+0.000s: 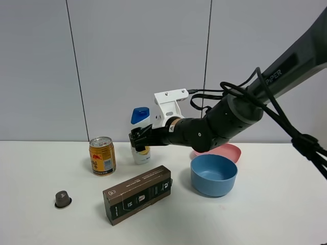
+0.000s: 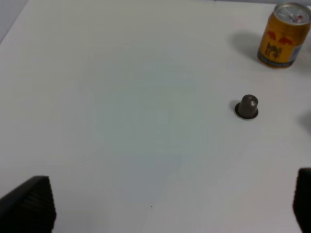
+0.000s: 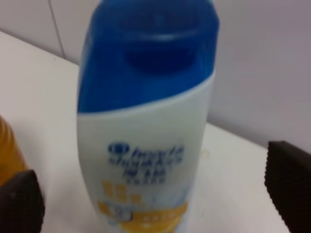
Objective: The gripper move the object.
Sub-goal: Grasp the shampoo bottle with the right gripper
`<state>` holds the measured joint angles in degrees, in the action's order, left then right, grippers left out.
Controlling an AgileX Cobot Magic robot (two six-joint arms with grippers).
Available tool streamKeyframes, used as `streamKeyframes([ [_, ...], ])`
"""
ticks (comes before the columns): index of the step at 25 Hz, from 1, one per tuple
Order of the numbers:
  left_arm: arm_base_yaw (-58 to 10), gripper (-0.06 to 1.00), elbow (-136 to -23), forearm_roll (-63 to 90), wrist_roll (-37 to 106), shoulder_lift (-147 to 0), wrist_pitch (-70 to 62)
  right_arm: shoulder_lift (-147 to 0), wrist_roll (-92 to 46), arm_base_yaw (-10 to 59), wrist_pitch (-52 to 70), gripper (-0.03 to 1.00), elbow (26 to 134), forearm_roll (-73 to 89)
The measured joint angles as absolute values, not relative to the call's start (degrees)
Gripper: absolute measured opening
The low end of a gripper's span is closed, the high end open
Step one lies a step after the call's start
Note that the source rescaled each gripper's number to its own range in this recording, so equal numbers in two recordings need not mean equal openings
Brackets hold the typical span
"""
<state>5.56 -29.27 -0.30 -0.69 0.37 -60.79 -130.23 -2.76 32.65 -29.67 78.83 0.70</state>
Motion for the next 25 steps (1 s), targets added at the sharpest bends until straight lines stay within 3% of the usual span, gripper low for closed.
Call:
streamKeyframes([
  [18, 5.6, 1.00, -29.3, -0.3, -0.7, 0.4, -60.8, -133.1, -1.3, 32.6, -31.8, 0.79, 80.2, -2.6],
  [25, 5.6, 1.00, -29.3, -0.3, -0.7, 0.4, -60.8, -135.8, -1.3, 32.6, -30.7, 0.76, 87.2, -3.7],
])
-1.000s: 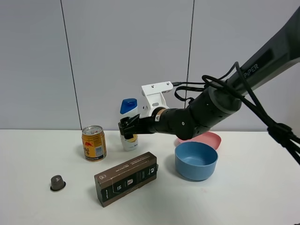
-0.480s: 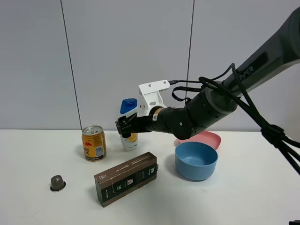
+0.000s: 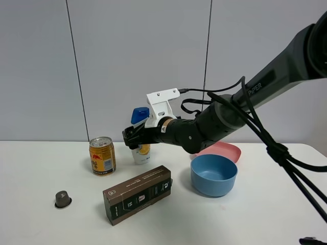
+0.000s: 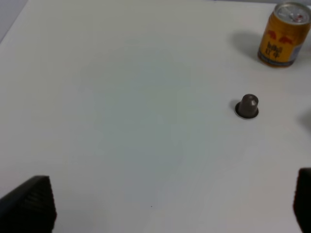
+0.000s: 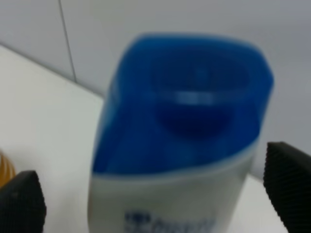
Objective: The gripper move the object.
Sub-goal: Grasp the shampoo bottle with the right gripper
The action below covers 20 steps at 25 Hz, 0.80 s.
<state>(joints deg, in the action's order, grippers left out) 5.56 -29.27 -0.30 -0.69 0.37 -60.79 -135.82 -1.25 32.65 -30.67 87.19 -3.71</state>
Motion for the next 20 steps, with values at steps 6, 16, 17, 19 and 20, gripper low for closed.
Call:
streamKeyframes([
  [6, 5.6, 1.00, -29.3, -0.3, -0.7, 0.4, -60.8, -138.7, -1.2, 32.8, -28.2, 0.76, 92.7, -4.1],
  [16, 5.6, 1.00, -29.3, -0.3, -0.7, 0.4, -60.8, -140.8, -0.8, 33.6, -26.6, 0.76, 95.0, -4.1],
  [17, 5.6, 1.00, -29.3, -0.3, -0.7, 0.4, -60.8, -140.8, -0.8, 33.6, -26.6, 0.76, 95.0, -4.1],
  [19, 5.6, 1.00, -29.3, -0.3, -0.7, 0.4, -60.8, -140.8, -0.8, 33.6, -26.5, 0.76, 95.0, -4.1],
  [20, 5.6, 1.00, -29.3, -0.3, -0.7, 0.4, -60.8, -140.8, -0.8, 33.6, -26.3, 0.76, 95.0, -4.1],
])
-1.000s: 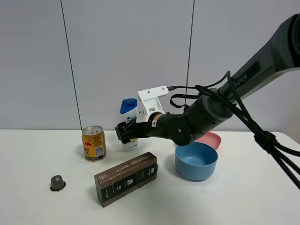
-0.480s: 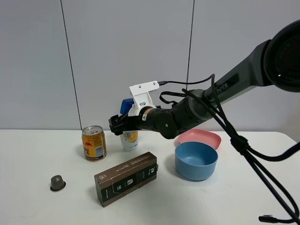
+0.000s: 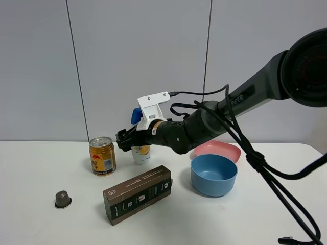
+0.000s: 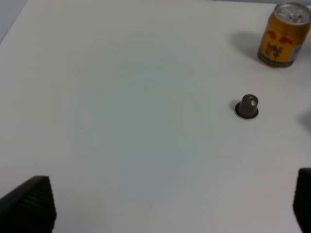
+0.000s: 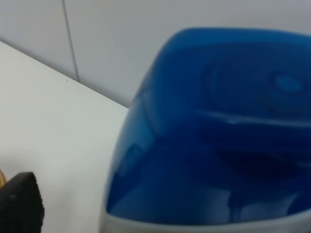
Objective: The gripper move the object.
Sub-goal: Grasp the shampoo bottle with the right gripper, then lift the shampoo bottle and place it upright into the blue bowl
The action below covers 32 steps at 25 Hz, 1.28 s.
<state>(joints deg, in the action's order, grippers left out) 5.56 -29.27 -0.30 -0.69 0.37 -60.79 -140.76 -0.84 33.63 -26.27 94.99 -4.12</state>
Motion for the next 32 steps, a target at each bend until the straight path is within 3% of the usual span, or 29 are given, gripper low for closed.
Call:
streamKeyframes([
  [2, 5.6, 1.00, -29.3, -0.3, -0.7, 0.4, -60.8, -140.8, -0.8, 33.6, -26.1, 0.68, 95.0, -4.1],
  [13, 5.6, 1.00, -29.3, -0.3, -0.7, 0.4, -60.8, -140.8, -0.8, 33.6, -25.7, 0.01, 95.0, -3.8],
  [32, 5.6, 1.00, -29.3, -0.3, -0.7, 0.4, -60.8, -140.4, -0.8, 33.7, -23.2, 0.01, 95.4, 0.0],
])
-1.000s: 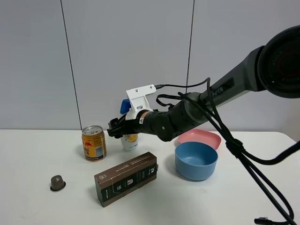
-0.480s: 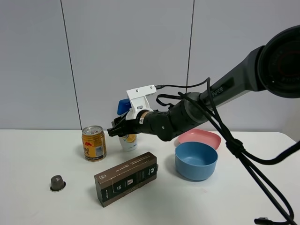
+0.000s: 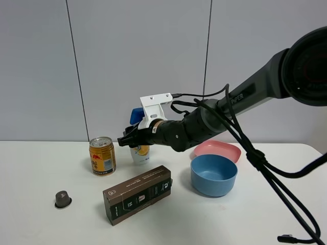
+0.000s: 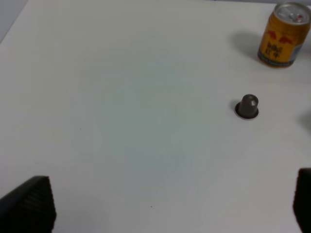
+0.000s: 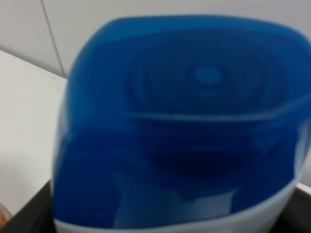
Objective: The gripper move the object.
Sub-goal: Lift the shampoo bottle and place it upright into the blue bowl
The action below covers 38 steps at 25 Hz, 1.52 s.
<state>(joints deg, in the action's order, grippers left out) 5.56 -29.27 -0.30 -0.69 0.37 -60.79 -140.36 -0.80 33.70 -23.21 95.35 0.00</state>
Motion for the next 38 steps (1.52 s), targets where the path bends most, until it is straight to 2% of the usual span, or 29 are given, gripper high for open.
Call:
streamKeyframes([
  [16, 5.6, 1.00, -29.3, -0.3, -0.7, 0.4, -60.8, -125.9, -0.8, 34.0, -9.1, 0.01, 95.3, -2.6],
  [29, 5.6, 1.00, -29.3, -0.3, -0.7, 0.4, -60.8, -111.3, -0.8, 38.7, 14.4, 0.01, 95.0, -3.7],
  [33, 5.6, 1.00, -29.3, -0.3, -0.7, 0.4, -60.8, -106.6, -0.8, 40.0, 17.3, 0.01, 90.9, -3.6],
  [38, 5.6, 1.00, -29.3, -0.3, -0.7, 0.4, -60.8, -97.3, -0.5, 40.3, 17.5, 0.01, 80.1, -3.6],
])
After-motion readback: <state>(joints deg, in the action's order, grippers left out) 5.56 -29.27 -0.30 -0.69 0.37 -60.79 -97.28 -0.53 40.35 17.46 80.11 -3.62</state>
